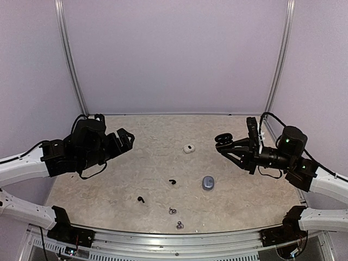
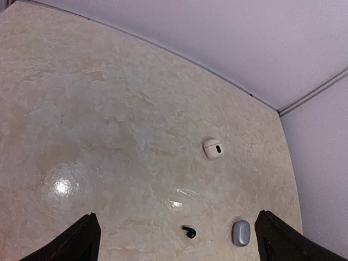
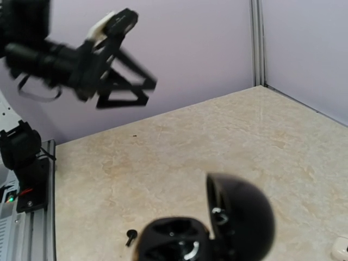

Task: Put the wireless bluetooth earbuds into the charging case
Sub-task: Pick up the left earbud from the center of the board.

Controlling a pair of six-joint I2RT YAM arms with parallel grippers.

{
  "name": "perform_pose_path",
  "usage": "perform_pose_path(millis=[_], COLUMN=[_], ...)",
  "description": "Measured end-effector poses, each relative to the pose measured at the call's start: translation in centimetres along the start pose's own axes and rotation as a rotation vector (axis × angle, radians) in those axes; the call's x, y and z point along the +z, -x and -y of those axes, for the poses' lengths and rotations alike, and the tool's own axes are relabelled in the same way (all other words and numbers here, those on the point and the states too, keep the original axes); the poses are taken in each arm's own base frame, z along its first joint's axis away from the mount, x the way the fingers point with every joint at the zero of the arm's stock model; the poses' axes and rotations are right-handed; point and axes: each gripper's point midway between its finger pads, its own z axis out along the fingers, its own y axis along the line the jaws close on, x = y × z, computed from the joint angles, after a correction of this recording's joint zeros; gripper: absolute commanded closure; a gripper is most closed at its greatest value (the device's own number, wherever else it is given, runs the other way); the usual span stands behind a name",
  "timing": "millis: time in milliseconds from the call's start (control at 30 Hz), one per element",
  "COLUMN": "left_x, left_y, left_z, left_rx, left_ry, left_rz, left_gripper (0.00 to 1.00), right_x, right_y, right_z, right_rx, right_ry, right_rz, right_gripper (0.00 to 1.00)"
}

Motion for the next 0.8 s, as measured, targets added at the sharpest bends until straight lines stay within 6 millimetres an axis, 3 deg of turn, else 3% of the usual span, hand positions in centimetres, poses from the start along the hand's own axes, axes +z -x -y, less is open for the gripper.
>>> perform_pose_path(millis=[67,167,333,533,800], left_x=[0.0,-0.4,0.8,2.9,3.9], left_y=[1.5,0.5,-4.6,-11.4,-17.6], left_z=[-1.7,-2.8,-4.4,-6.3,-7.2], left_rx=[-0.075,-0.159,-0.269,-0.283,-0.282], left_ry=[0.030,0.054,0.194,0.412,0.510], left_rz=[0.006,-0.062,-0.276,-0.518,-0.710], left_gripper=[0.01,0.02,0.14,0.28,0.39], right_x=[0.0,0.0,0.1,0.3,0.3], right_y=[0.0,0.0,-0.1,-0.5,-0.5], right_z=[0.0,0.0,0.1,0.2,0.2], right_rx=[-0.002,-0.005,-0.003,0.006,0.002], right_ry=[-0.001,-0.001,0.000,0.003,0.001], right_rz=[-0.002,-0.003,-0.008,-0.021,-0.019], right_gripper=[1.00,1.00,1.00,1.00,1.00])
